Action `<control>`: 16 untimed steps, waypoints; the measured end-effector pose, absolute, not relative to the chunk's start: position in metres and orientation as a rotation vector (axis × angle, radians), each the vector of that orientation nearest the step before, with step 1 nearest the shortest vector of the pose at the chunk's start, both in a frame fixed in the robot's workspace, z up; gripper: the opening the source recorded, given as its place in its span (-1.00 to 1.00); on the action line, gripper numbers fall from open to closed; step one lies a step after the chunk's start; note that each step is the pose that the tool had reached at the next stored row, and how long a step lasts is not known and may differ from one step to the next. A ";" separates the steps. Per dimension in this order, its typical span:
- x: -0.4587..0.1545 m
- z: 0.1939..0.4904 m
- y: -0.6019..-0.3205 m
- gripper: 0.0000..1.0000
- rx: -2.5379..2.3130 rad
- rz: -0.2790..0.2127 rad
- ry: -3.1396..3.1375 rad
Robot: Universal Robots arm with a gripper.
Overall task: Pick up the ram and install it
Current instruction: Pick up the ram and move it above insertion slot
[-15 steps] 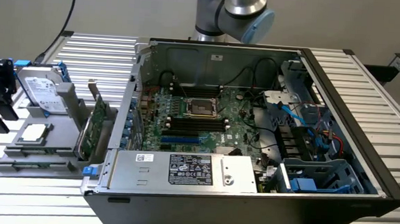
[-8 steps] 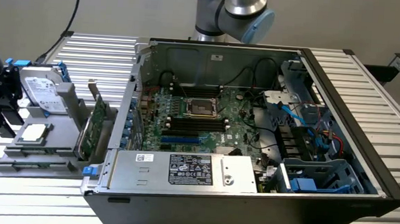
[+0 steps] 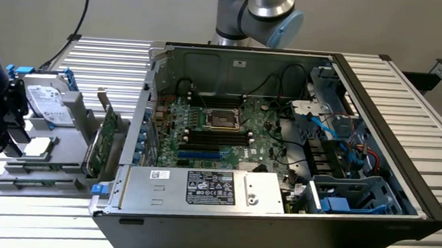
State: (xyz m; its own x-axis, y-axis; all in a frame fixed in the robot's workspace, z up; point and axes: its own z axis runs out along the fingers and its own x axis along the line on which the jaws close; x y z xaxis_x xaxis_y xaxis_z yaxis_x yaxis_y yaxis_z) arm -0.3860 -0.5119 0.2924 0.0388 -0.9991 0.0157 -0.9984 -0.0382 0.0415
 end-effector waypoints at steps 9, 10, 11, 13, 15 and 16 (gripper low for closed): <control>-0.386 0.281 -0.512 -0.28 2.258 -0.002 -2.141; -0.386 0.279 -0.512 -0.28 2.259 -0.002 -2.141; -0.386 0.277 -0.512 -0.28 2.259 -0.002 -2.140; -0.386 0.274 -0.512 -0.28 2.260 -0.002 -2.140; -0.386 0.270 -0.512 -0.28 2.260 -0.002 -2.139; -0.386 0.268 -0.512 -0.28 2.260 -0.002 -2.139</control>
